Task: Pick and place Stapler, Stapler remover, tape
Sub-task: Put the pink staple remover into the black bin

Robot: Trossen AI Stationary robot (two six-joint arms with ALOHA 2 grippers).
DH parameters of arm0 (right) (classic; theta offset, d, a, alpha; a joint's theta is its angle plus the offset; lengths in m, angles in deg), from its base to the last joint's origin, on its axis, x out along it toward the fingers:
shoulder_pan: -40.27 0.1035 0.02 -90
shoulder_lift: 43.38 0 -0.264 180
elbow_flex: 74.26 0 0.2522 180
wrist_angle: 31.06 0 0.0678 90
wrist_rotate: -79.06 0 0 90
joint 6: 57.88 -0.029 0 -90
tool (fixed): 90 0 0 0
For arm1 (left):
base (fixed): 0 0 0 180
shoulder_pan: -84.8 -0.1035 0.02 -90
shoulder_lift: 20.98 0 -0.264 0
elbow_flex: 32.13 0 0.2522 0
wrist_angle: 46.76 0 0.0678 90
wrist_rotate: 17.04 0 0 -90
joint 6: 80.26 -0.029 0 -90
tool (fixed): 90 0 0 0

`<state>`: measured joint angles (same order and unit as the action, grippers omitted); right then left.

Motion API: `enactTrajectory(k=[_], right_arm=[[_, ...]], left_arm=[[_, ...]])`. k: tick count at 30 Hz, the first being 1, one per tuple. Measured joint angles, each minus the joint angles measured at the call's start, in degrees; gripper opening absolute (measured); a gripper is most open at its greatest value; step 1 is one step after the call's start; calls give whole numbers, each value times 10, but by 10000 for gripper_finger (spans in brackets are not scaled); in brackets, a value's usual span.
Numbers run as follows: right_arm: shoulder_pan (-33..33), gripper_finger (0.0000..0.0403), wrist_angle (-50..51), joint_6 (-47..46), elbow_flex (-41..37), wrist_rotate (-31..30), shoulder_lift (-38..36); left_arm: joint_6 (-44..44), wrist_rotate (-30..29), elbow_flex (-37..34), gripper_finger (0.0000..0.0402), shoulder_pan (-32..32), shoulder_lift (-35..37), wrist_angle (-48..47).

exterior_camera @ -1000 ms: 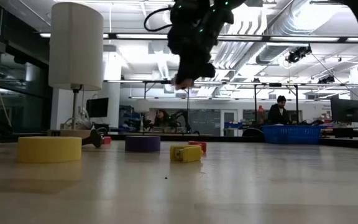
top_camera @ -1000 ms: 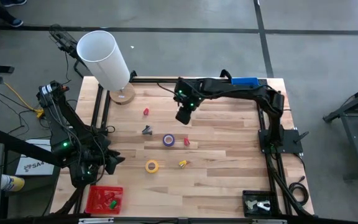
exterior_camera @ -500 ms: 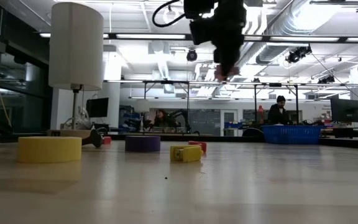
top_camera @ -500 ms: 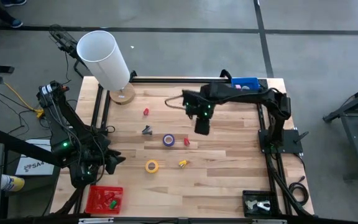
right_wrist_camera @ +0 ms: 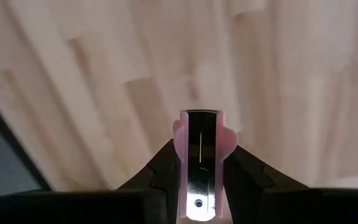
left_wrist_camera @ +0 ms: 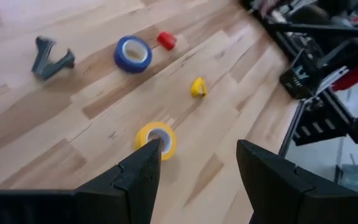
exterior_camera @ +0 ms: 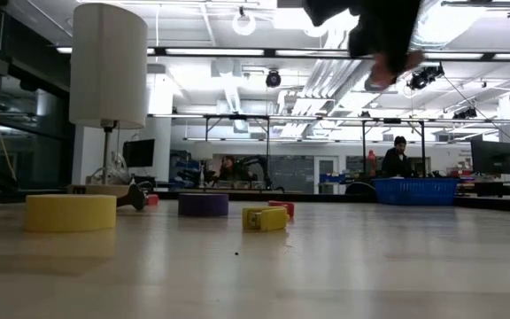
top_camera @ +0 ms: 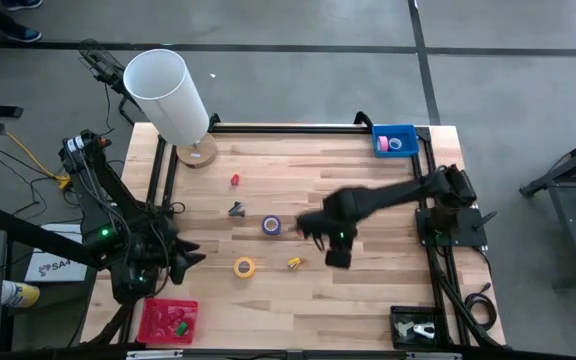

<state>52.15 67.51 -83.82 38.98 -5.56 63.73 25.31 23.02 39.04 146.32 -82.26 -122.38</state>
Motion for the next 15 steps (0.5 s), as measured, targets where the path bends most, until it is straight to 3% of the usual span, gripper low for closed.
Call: enactTrajectory(k=[4,7,15], right_arm=[[70,83,-15,-110,-10,8,0],[123,83,-36,-198,-34,25,0],[241,83,-123,-435,-111,56,0]], left_arm=[[-61,-30,0,207,-10,-2,35],[-142,-22,0,207,-45,-2,88],[-451,100,0,207,-188,-13,289]])
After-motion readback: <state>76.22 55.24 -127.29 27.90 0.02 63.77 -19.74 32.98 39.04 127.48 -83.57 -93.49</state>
